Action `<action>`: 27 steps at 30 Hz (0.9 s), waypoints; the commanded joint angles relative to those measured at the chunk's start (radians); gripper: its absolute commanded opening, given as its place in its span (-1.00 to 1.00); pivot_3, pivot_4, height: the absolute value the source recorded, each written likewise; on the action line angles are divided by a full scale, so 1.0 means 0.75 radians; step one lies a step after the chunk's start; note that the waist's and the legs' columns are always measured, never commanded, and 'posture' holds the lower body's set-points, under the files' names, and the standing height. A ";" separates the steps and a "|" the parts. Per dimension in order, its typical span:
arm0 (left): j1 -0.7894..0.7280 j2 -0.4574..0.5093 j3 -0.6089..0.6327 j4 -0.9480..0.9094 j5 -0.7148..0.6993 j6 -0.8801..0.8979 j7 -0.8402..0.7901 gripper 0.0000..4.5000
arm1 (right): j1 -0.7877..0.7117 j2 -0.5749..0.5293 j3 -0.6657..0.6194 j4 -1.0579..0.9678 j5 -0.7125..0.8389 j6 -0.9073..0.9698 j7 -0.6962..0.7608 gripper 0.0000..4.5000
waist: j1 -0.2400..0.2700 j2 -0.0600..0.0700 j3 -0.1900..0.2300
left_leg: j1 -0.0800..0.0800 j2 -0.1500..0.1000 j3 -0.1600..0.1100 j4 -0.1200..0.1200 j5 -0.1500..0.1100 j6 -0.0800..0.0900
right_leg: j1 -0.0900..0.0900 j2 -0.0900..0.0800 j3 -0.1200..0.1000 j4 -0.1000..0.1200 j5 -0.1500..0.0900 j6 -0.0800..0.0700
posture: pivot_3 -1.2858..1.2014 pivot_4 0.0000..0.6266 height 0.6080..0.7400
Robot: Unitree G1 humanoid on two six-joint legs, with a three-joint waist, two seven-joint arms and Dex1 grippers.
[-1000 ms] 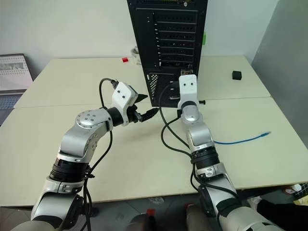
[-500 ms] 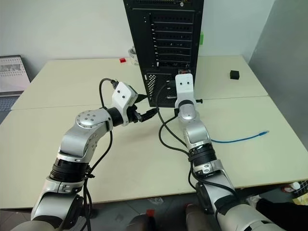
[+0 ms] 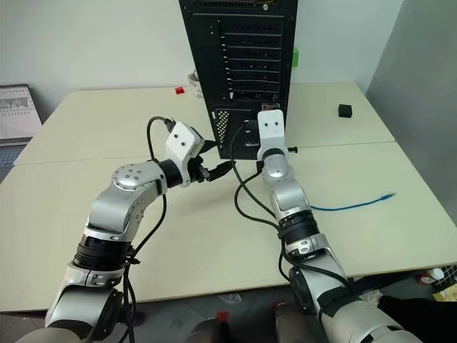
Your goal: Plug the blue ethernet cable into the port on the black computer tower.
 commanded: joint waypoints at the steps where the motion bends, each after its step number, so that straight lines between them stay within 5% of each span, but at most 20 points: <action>1: -0.022 0.013 0.030 -0.032 -0.001 -0.025 -0.007 0.70 | -0.064 0.013 -0.001 -0.032 0.028 -0.073 0.052 -0.69 | 0.000 0.000 0.000 | 0.000 0.000 0.000 0.000 0.000 0.000 | 0.000 0.000 0.000 0.000 0.000 0.000 | 0.03 -0.52 1.00; 9: -0.023 0.023 0.025 -0.014 0.015 -0.038 -0.009 0.70 | -0.013 -0.013 0.004 -0.090 0.008 -0.036 0.064 0.10 | 0.017 0.000 0.000 | -0.003 -0.002 -0.001 -0.004 0.000 0.000 | 0.000 -0.003 -0.002 -0.007 0.000 -0.001 | 0.03 -0.52 1.00; 15: -0.027 0.028 0.056 0.016 0.016 -0.039 0.015 0.70 | 0.138 -0.059 0.030 -0.411 0.015 0.122 0.118 0.67 | 0.044 0.000 0.000 | -0.003 -0.004 -0.002 -0.006 0.000 0.000 | 0.000 -0.008 -0.003 -0.008 0.000 -0.001 | 0.03 -0.52 1.00; 27: -0.058 0.117 0.065 0.112 0.035 -0.157 -0.066 0.70 | 0.539 -0.445 -0.018 -1.144 0.262 0.536 0.604 0.67 | 0.071 0.000 0.000 | -0.004 -0.004 -0.003 -0.007 0.000 0.000 | 0.002 -0.008 -0.005 -0.014 -0.001 -0.001 | 0.03 -0.52 1.00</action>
